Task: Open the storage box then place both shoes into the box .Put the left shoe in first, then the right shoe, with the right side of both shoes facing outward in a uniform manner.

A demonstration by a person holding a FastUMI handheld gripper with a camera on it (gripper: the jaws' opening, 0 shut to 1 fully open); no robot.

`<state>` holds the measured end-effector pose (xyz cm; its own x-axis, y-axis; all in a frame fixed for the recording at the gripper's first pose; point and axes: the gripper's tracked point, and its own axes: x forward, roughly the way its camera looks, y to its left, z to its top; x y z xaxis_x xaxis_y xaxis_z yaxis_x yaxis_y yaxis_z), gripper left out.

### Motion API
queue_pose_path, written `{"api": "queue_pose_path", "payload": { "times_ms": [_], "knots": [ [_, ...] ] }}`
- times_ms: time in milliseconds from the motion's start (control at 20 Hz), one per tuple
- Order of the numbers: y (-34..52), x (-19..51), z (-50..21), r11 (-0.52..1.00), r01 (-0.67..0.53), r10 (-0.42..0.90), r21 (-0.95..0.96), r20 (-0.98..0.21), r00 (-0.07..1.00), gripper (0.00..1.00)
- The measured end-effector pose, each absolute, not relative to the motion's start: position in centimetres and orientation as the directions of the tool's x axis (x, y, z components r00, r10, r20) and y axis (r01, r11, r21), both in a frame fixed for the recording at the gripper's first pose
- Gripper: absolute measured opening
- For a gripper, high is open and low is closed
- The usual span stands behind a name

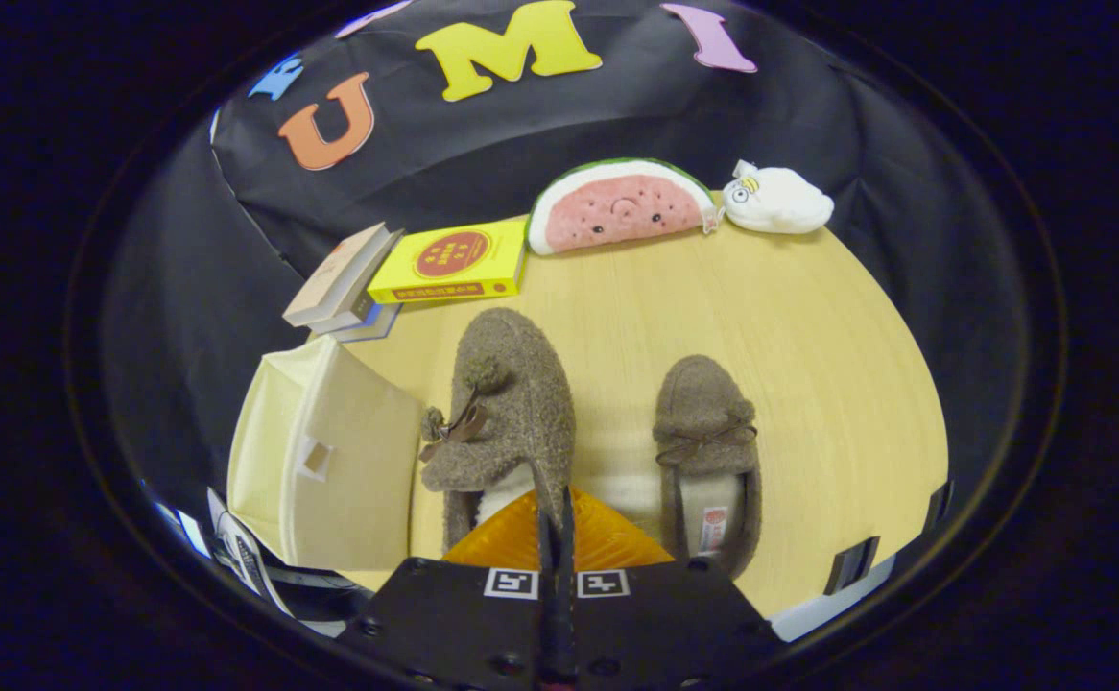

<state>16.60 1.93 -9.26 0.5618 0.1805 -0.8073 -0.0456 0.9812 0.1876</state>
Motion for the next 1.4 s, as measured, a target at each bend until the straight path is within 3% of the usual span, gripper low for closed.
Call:
{"api": "queue_pose_path", "payload": {
  "times_ms": [300,600,1050,1400],
  "knots": [
    [9.2,14.9,-2.5,0.968,-0.093,0.237,0.231,-0.734,0.637,0.0],
    [19.2,13.6,-0.1,0.937,-0.177,0.34,0.301,-0.667,0.663,0.0],
    [29.7,14.5,-7.5,0.938,-0.151,0.339,0.313,-0.73,0.594,0.0],
    [33.7,14.8,-15.2,0.963,-0.09,0.264,0.256,-0.807,0.529,0.0]
  ]
}}
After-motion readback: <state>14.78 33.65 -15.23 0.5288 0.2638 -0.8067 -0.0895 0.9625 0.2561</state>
